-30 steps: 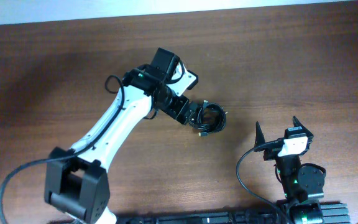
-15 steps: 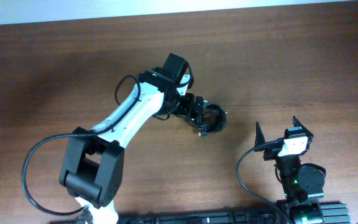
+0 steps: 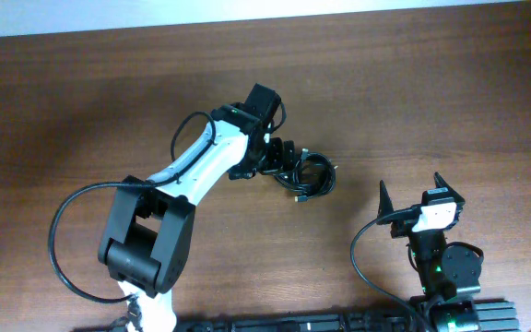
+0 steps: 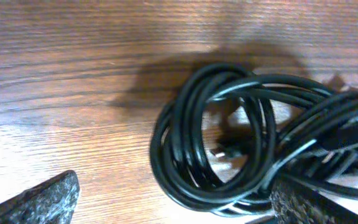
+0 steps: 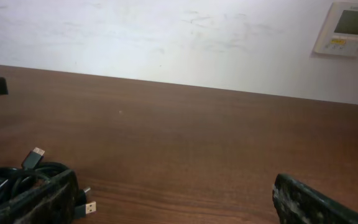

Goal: Untangle cables
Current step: 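Reach the left gripper forward over the black cable bundle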

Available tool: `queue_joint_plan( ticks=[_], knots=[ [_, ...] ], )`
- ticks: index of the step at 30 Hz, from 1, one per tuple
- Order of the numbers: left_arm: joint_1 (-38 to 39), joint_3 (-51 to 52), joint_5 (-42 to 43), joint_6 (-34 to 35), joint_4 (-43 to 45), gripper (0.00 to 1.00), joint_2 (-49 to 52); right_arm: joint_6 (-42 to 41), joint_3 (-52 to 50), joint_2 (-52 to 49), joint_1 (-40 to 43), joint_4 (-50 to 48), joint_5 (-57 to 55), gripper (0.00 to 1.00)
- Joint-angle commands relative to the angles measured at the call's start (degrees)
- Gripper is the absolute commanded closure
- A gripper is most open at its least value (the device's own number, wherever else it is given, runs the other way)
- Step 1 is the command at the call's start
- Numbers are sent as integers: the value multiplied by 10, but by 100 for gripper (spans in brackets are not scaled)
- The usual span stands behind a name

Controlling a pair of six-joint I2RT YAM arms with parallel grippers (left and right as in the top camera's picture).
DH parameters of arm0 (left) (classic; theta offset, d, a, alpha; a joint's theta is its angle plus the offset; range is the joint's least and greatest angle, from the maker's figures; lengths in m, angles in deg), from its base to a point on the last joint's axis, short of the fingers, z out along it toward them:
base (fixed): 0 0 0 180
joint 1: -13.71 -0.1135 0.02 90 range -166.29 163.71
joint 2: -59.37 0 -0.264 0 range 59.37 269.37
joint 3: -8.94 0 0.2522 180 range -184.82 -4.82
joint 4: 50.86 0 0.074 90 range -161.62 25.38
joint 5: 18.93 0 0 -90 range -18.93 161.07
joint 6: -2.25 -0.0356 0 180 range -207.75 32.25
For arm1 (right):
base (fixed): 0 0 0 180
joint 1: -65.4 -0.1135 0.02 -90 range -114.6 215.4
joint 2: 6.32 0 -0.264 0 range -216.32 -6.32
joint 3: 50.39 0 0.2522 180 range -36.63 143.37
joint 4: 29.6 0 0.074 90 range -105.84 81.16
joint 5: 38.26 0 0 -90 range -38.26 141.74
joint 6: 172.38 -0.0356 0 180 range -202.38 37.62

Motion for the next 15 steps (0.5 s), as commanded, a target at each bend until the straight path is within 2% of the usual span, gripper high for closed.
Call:
queue_joint_plan(
  ticks=[1, 5, 15],
  knots=[
    [0, 11, -10, 16, -1, 0, 22, -4, -3, 3, 3, 3, -7, 1],
    [0, 36, -11, 41, 18, 0, 33, -4, -3, 3, 3, 3, -7, 1],
    [1, 50, -10, 43, 60, 2, 33, -4, -3, 3, 3, 3, -7, 1]
  ],
)
